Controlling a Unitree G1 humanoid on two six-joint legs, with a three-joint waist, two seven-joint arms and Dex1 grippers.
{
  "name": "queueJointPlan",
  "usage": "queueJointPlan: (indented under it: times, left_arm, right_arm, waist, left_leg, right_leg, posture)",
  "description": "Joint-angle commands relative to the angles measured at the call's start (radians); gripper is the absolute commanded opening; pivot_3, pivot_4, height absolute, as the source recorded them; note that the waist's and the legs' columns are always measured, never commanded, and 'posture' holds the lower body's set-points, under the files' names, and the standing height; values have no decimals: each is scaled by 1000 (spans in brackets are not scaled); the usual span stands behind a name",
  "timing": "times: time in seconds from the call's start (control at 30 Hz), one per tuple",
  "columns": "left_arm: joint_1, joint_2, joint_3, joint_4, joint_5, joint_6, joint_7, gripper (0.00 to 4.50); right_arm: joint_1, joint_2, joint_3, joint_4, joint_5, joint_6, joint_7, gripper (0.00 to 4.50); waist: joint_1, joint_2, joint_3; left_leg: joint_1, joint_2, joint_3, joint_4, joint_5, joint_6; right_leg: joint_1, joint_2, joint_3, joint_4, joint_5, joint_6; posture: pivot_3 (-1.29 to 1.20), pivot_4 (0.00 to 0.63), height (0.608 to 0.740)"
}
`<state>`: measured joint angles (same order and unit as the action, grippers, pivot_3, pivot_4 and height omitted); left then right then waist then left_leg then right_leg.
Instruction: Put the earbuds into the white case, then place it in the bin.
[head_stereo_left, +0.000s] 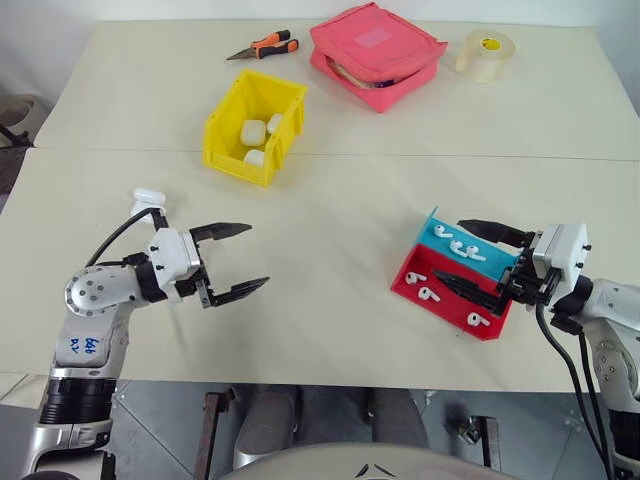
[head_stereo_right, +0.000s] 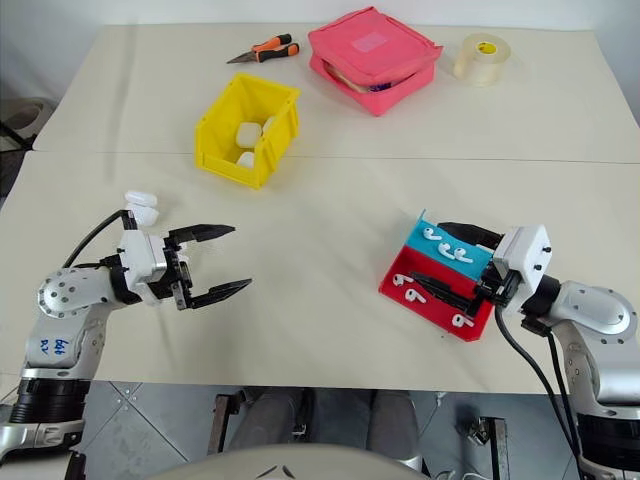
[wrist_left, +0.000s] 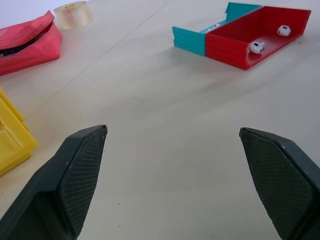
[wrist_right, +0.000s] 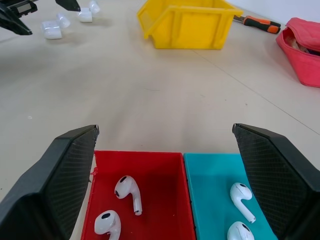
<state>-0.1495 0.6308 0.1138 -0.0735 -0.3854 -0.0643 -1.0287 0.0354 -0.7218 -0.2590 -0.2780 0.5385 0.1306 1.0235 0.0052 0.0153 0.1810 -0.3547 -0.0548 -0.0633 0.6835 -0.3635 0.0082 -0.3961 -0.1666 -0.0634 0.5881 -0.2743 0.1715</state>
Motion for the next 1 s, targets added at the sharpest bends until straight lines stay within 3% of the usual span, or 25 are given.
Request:
queueJointPlan:
  times: [0.03, 0.2, 0.43, 0.6, 1.0]
  left_arm:
    - [-4, -18, 22, -36, 15, -2, 70, 4500]
    - [80, -32, 110, -99, -26, 42, 173, 4500]
    - [360, -99, 371, -276, -74, 86, 361, 4500]
    - [565, -131, 517, -336, -116, 122, 391, 4500]
    - [763, -145, 677, -406, -250, 404, 496, 4500]
  right_arm:
    - [14, -4, -21, -35, 5, -34, 18, 4491]
    - [-15, 23, 17, -15, -6, -78, 31, 4491]
    - [-90, 75, 89, 11, -11, -127, 58, 4491]
    - [-147, 107, 120, 38, 20, -145, 100, 4491]
    - [-217, 180, 176, 102, -14, -283, 168, 4491]
  waist:
    - [1, 0, 0]
    - [-6, 0, 0]
    - [-4, -1, 0]
    - [8, -2, 1]
    - [18, -4, 1]
  left_leg:
    - [0, 0, 0, 0, 0, 0]
    - [0, 0, 0, 0, 0, 0]
    - [1, 3, 1, 0, -1, -1]
    - [1, 5, 1, 0, -1, -1]
    - [1, 6, 1, 0, -4, 1]
  right_leg:
    - [0, 0, 0, 0, 0, 0]
    - [0, 0, 0, 0, 0, 0]
    - [0, 1, 1, -1, 0, 0]
    - [1, 1, 1, -2, 0, 0]
    - [1, 1, 1, -3, 0, -1]
  posture:
    - [0, 150, 740]
    - [0, 150, 740]
    - [0, 150, 740]
    - [0, 150, 740]
    - [0, 150, 740]
